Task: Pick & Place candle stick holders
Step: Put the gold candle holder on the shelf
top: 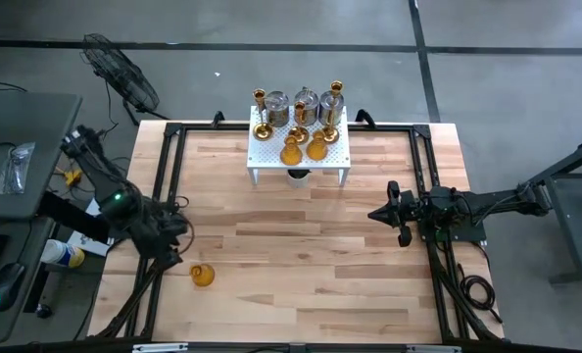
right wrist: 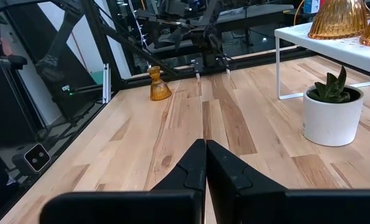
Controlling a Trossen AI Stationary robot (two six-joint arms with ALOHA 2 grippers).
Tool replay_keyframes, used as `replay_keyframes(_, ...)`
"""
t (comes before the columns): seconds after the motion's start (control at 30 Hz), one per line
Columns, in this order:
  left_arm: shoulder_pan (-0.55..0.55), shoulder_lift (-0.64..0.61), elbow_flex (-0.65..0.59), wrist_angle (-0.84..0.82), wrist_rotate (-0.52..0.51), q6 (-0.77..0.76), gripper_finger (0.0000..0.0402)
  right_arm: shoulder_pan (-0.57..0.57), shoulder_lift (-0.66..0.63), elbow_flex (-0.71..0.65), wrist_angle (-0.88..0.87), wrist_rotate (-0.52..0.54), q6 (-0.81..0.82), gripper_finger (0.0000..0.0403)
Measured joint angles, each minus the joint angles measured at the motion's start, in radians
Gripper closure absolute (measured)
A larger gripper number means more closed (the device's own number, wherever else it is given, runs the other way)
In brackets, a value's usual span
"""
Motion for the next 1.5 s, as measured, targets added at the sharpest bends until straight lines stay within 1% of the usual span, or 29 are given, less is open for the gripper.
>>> replay_keyframes(0.13,-0.13,0.006,0.0,-0.028,-0.054,-0.112,0.0117,0.0,0.0,0.0,0.0,0.0,0.0,0.04)
replay_keyframes(0.23,-0.209,0.011,0.0,-0.049,-0.075,-0.199,0.0117,0.0,0.0,0.0,0.0,0.0,0.0,0.04)
replay_keyframes(0.3,-0.248,0.014,-0.001,-0.06,-0.083,-0.258,0.0117,0.0,0.0,0.0,0.0,0.0,0.0,0.04)
replay_keyframes(0.43,-0.307,0.024,-0.002,-0.058,-0.145,-0.349,0.0117,0.0,0.0,0.0,0.001,0.0,0.0,0.04)
replay_keyframes(0.53,-0.344,0.05,-0.003,-0.057,-0.197,-0.36,0.0117,0.0,0.0,0.0,0.004,0.0,0.0,0.04)
replay_keyframes(0.63,-0.375,0.081,-0.003,-0.057,-0.227,-0.38,0.0117,0.0,0.0,0.0,0.004,0.0,0.0,0.04)
replay_keyframes(0.87,-0.449,0.162,-0.003,-0.051,-0.228,-0.457,0.0117,0.0,0.0,0.0,0.005,0.0,0.0,0.04)
replay_keyframes(1.07,-0.505,0.25,-0.003,-0.05,-0.229,-0.464,0.0117,0.0,0.0,0.0,0.006,0.0,0.0,0.04)
replay_keyframes(1.17,-0.517,0.297,-0.003,-0.041,-0.234,-0.463,0.0117,0.0,0.0,0.0,0.006,0.0,0.0,0.04)
replay_keyframes(1.33,-0.518,0.376,-0.003,-0.001,-0.285,-0.433,0.0117,0.0,0.0,0.0,0.007,0.0,0.0,0.04)
replay_keyframes(1.5,-0.516,0.457,-0.003,0.013,-0.291,-0.411,0.0117,0.0,0.0,0.0,0.007,0.0,0.0,0.04)
